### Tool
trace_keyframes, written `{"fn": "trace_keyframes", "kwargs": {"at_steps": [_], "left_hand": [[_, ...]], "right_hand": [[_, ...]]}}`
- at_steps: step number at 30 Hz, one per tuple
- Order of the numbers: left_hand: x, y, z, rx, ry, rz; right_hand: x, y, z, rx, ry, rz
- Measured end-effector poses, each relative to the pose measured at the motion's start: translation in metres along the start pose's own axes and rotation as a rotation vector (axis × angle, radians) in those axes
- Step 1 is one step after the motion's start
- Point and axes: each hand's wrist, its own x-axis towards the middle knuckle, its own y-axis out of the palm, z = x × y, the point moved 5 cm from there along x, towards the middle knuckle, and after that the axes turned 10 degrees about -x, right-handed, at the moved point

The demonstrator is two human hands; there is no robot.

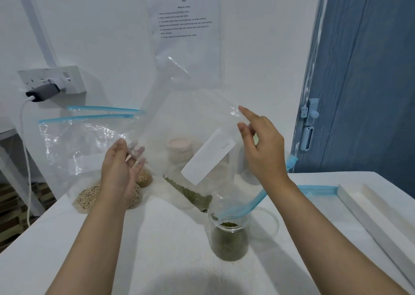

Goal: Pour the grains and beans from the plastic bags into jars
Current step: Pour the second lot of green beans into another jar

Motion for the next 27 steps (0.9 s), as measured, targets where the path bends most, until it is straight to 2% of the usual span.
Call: {"fn": "trace_keyframes", "kwargs": {"at_steps": [5,27], "left_hand": [[-0.0004,0.0083,-0.0095,0.036,0.073,0.007],[0.0007,0.0106,-0.0101,0.046,0.071,0.005]], "right_hand": [[0.0043,-0.0048,0.0006,-0.001,-0.003,-0.011],[0.0012,-0.0028,-0.0041,0.013,-0.004,0.008]]}}
